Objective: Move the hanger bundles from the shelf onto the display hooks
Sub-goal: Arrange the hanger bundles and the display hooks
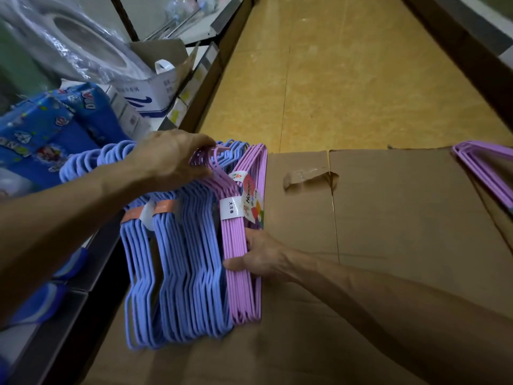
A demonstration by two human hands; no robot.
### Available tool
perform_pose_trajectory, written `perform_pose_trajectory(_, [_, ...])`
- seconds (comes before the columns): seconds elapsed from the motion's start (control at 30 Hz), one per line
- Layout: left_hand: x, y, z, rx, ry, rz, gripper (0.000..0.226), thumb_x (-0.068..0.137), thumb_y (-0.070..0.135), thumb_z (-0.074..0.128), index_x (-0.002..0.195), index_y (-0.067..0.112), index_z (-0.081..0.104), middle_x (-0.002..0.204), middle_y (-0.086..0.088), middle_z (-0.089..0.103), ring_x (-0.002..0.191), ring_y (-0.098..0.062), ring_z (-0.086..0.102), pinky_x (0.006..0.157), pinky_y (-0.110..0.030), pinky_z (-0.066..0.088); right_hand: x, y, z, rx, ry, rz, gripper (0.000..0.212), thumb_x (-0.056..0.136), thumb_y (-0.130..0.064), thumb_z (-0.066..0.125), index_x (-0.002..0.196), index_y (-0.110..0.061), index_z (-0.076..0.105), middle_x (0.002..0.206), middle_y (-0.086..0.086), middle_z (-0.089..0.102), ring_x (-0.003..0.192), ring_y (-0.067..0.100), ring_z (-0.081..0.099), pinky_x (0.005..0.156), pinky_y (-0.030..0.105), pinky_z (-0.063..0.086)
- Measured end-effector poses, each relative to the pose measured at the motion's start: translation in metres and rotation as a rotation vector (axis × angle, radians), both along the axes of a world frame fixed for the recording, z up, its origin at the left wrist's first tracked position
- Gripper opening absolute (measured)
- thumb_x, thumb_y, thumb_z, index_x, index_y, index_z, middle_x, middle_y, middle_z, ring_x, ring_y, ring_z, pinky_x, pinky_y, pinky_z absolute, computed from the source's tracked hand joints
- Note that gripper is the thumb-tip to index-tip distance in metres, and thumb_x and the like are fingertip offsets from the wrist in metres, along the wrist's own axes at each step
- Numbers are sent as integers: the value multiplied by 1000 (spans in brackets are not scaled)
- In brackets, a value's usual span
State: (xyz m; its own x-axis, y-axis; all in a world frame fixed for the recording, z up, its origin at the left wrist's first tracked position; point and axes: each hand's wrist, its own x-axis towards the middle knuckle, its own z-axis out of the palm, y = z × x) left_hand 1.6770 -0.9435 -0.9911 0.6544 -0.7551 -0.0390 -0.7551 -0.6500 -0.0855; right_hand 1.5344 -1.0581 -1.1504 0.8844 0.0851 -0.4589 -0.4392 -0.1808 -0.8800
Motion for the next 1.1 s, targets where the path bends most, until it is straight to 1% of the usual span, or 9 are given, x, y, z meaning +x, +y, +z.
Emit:
perform_pose_trajectory(0.07, [-2, -1, 0, -8, 12, -7, 53, 89, 42, 66, 137, 23, 51, 121, -9, 65, 105, -28, 58, 84, -39, 45, 0, -1, 4, -23, -13, 28, 47, 85, -18, 76, 127, -13, 57, 121, 8, 64, 112, 27, 61, 95, 37, 51])
perform_pose_trajectory(0.23, [-9, -9, 7, 37, 46, 42, 57, 89, 45, 65, 139, 21, 49, 125, -10, 65, 107, -28, 60, 87, -39, 48, -7, -7, 11, -67, -6, 67, 34, 88, -21, 73, 116, -6, 61, 115, 14, 67, 102, 32, 66, 87, 47, 58])
perform_pose_trajectory(0.37, [-27, -21, 16, -166, 130, 52, 52, 91, 38, 63, 138, 17, 52, 135, -8, 59, 120, -26, 57, 100, -40, 46, -25, -27, 23, -108, -25, 34, 21, 91, -28, 69, 107, -16, 59, 111, 9, 68, 99, 25, 68, 85, 42, 59])
perform_pose_trajectory(0.5, [-57, -44, 12, -439, 174, 27, 32, 93, 32, 63, 123, 21, 66, 119, 5, 66, 104, -5, 55, 85, -8, 37, -62, -59, 30, -312, -91, 70, 20, 94, -27, 63, 112, -18, 62, 101, -2, 65, 92, 13, 63, 79, 29, 54])
perform_pose_trajectory(0.53, [-64, -52, 9, -467, 216, 19, 30, 93, 33, 63, 121, 24, 67, 118, 7, 67, 105, -3, 56, 86, -8, 37, -73, -68, 30, -346, -90, 73, 18, 94, -26, 61, 111, -19, 63, 100, -4, 64, 91, 13, 62, 80, 29, 54])
perform_pose_trajectory(0.63, [-84, -80, 8, -523, 389, 7, 25, 94, 33, 61, 118, 29, 67, 118, 7, 69, 109, -5, 62, 98, -28, 47, -104, -96, 32, -419, -75, 43, 17, 95, -26, 59, 111, -21, 65, 99, -6, 63, 93, 11, 60, 85, 29, 52])
perform_pose_trajectory(0.77, [-110, -121, 16, -582, 505, -2, 23, 95, 30, 61, 116, 28, 69, 111, 9, 70, 103, 1, 62, 83, -16, 46, -138, -133, 39, -398, -78, -76, 17, 96, -20, 56, 109, -18, 66, 94, -3, 70, 83, 7, 63, 78, 23, 52])
perform_pose_trajectory(0.97, [-153, -170, 15, -647, 600, -18, 20, 95, 33, 59, 113, 32, 68, 104, 13, 70, 93, 3, 64, 81, -18, 49, -193, -185, 49, -422, -94, -288, 11, 92, -17, 59, 97, -22, 68, 80, -7, 69, 72, 4, 64, 74, 23, 53])
perform_pose_trajectory(1.1, [-187, -197, 3, -651, 714, -39, 18, 95, 32, 60, 110, 32, 68, 101, 13, 71, 87, 8, 66, 77, -18, 51, -246, -226, 54, -592, -79, -409, 13, 92, -18, 61, 101, -18, 70, 93, -4, 70, 86, 7, 63, 78, 21, 48])
